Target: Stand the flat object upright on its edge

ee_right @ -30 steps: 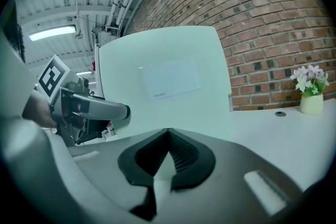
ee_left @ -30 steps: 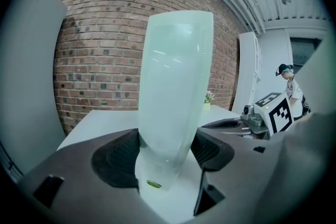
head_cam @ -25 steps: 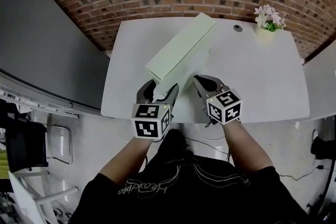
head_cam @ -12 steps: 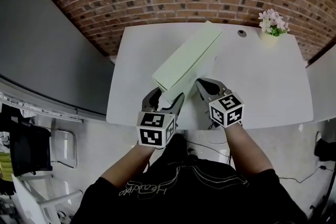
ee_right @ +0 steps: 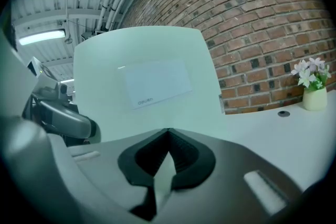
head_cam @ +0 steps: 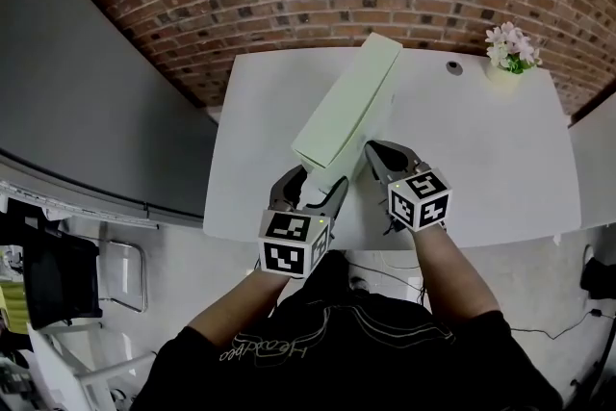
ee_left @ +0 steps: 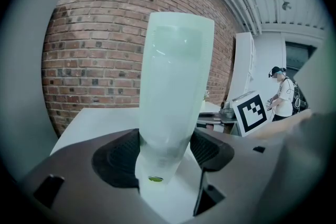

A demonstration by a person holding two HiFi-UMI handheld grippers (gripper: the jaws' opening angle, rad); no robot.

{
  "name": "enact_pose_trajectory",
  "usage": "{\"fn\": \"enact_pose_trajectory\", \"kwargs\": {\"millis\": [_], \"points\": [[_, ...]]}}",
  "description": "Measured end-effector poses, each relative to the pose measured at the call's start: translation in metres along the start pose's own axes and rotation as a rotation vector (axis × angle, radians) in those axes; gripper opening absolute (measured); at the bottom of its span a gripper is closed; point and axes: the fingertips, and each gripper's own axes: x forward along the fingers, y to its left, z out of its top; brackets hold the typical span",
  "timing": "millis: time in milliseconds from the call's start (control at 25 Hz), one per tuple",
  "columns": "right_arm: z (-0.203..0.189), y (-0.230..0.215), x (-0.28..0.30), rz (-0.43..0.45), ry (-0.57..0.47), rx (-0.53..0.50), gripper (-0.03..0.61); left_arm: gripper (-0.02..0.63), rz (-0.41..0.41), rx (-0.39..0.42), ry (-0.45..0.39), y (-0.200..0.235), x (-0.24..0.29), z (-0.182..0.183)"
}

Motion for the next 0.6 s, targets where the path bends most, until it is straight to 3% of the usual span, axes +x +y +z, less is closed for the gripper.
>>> {"fn": "enact_pose_trajectory", "kwargs": {"millis": [600], "points": [[0.017,-0.026,0.045,-0.019,-0.028,0.067,0.005,0.288,-0.066,0.033,0.037,0.026,0.030,0.019]]}}
